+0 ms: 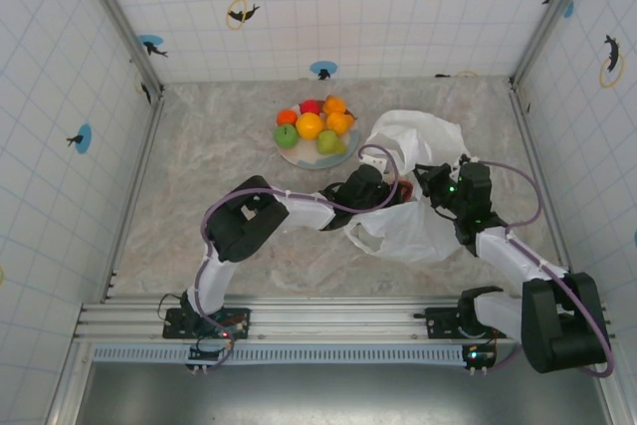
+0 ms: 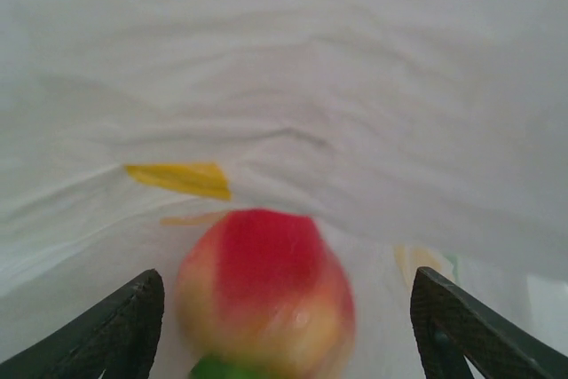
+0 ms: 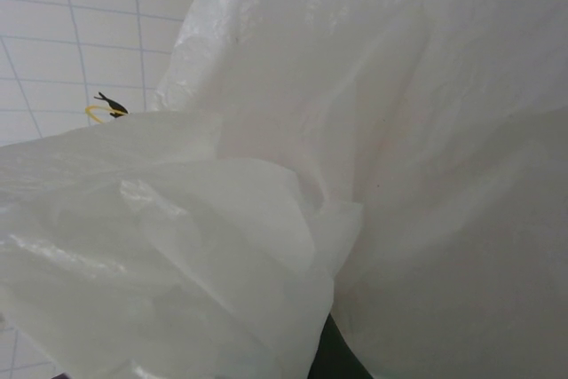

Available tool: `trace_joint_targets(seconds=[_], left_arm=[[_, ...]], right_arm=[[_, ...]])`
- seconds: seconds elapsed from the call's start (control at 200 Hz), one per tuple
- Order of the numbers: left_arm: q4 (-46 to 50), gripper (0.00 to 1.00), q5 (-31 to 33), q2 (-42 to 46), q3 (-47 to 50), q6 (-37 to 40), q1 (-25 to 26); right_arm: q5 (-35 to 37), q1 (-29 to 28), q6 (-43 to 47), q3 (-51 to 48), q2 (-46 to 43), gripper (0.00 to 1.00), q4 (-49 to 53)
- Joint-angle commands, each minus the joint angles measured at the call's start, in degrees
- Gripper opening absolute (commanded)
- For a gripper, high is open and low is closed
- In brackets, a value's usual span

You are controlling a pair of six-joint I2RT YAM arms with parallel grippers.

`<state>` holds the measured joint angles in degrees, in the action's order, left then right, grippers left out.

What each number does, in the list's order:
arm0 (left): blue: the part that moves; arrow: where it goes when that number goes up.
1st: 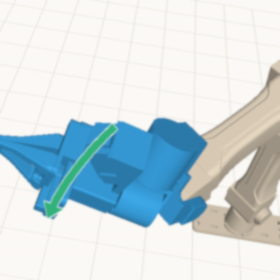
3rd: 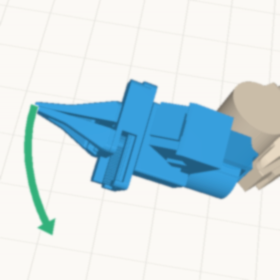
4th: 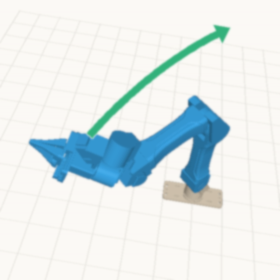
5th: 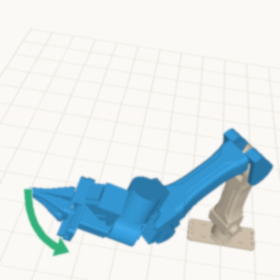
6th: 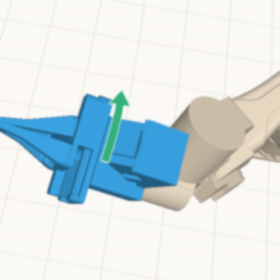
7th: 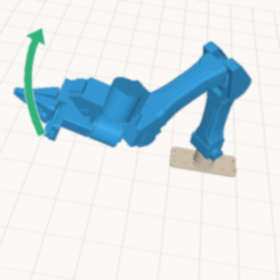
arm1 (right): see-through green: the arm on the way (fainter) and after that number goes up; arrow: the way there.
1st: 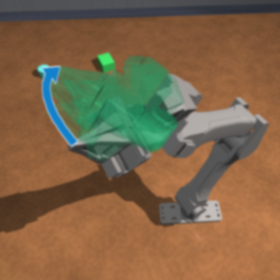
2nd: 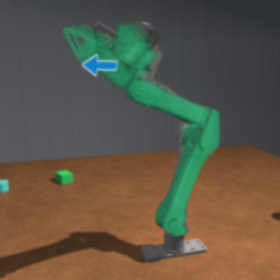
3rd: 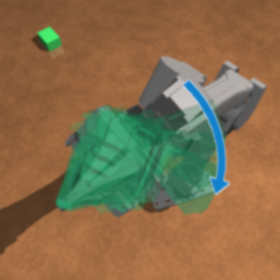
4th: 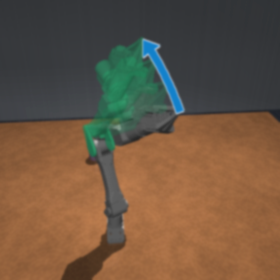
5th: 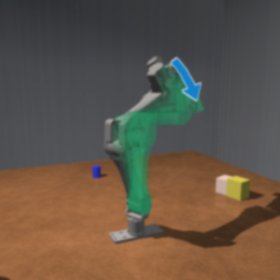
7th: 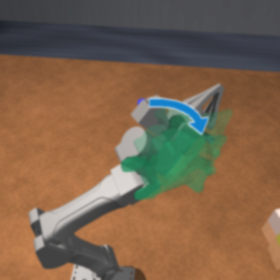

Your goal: Place the fruits into the plastic bag

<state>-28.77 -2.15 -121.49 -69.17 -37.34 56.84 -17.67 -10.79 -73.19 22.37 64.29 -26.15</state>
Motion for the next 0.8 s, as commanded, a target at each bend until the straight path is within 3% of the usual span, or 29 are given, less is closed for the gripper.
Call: trace_joint_targets(seconds=[0.0,0.11,0.185,0.535,0.796], left_arm=[[0.2,0.78,-3.8,4.5,1.8,1.0,-1.0],[0.7,0.90,-6.5,8.5,5.6,2.2,-1.6],[2.6,0.91,-7.4,11.7,8.1,3.9,-1.7],[10.2,0.83,-9.7,27.1,23.3,10.3,-2.3],[9.7,0.82,-6.4,25.4,25.2,6.9,-3.1]], right_arm=[[0.3,0.9,1.5,-0.7,0.0,0.00,-2.3],[-0.5,1.8,4.7,0.2,0.8,0.00,-0.2],[-1.2,2.4,6.3,0.6,1.2,0.00,0.5],[-3.4,4.6,11.1,2.9,3.6,0.00,3.1],[-3.9,4.7,10.4,3.9,5.4,0.00,1.7]])
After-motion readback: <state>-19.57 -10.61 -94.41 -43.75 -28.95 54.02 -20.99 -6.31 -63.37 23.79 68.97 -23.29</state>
